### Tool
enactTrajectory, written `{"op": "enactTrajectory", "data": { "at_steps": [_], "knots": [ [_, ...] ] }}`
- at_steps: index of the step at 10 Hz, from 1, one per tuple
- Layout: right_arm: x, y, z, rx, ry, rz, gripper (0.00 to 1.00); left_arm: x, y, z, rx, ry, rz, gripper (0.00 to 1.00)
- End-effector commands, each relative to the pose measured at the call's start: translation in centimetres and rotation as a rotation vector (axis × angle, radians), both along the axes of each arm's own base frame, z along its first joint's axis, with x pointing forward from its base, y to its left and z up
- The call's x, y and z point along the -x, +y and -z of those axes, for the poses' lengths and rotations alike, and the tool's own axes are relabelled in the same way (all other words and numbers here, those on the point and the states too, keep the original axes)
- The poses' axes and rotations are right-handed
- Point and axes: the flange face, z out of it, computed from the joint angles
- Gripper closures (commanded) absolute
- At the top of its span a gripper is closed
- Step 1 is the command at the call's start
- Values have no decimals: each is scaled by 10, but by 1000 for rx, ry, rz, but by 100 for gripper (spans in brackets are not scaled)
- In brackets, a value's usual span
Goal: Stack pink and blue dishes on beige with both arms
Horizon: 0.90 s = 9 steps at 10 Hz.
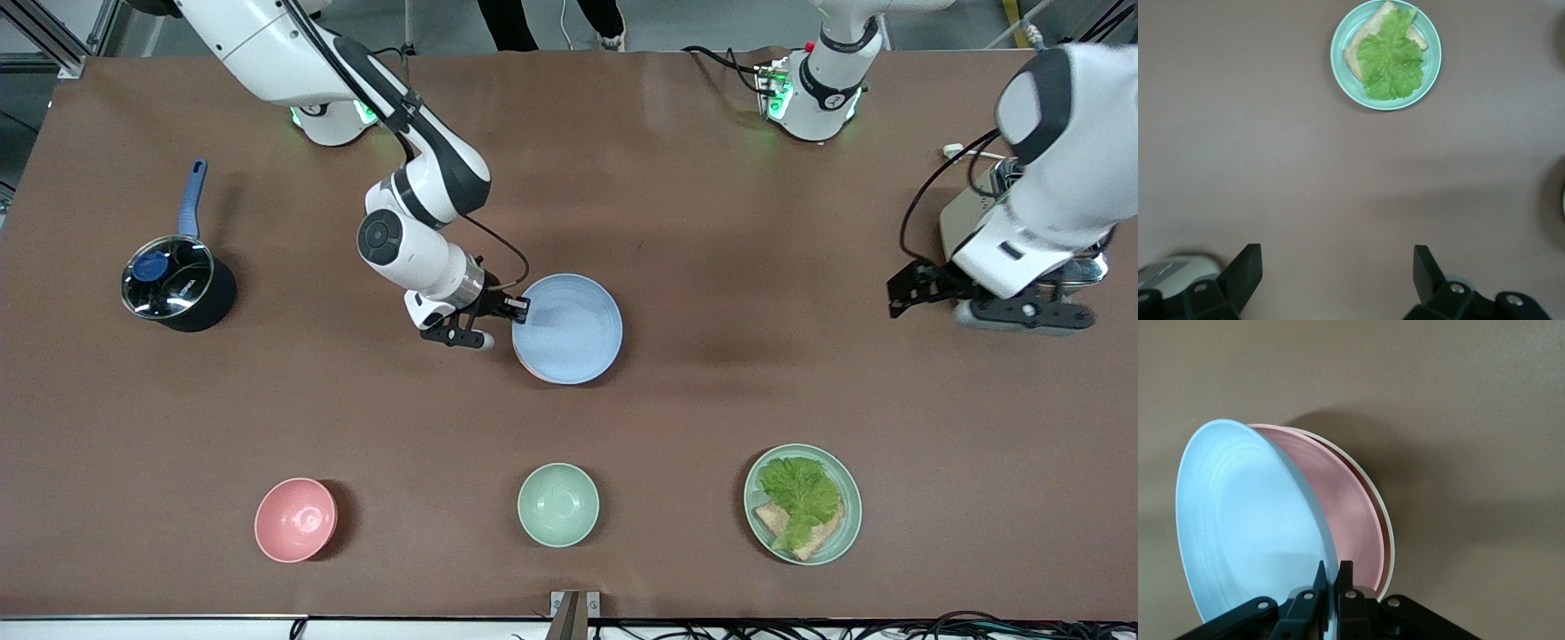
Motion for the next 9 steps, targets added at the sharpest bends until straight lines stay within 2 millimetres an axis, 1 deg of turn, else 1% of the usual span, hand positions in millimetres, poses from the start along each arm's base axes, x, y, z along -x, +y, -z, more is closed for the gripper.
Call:
{"op": "enactTrajectory", "data": {
  "at_steps": [1, 2, 3, 4, 5, 6, 8, 9],
  "knots": [
    [11, -1, 9, 24, -25, -11, 91, 18, 16, -41, -30, 74, -41, 0],
    [12, -3, 11, 29, -27, -23, 79, 33, 23, -60, -31, 64, -54, 0],
    [12, -4, 12, 33, -20, -25, 36, 37, 36, -71, -29, 52, -68, 0],
    [11, -7, 12, 35, -15, -19, 0, 39, 40, -82, -27, 34, -71, 0],
    [7, -9, 2, 33, -25, -16, 0, 38, 40, -100, -26, 5, -74, 0],
    [1, -17, -22, 45, -18, -21, 0, 36, 39, -116, -26, -12, -77, 0],
    [-22, -55, -87, 141, -17, -68, 0, 29, 39, -139, -59, -15, -70, 0],
    [-28, -81, -127, 220, -63, -80, 0, 24, 38, -147, -56, -2, -74, 0]
  ]
}}
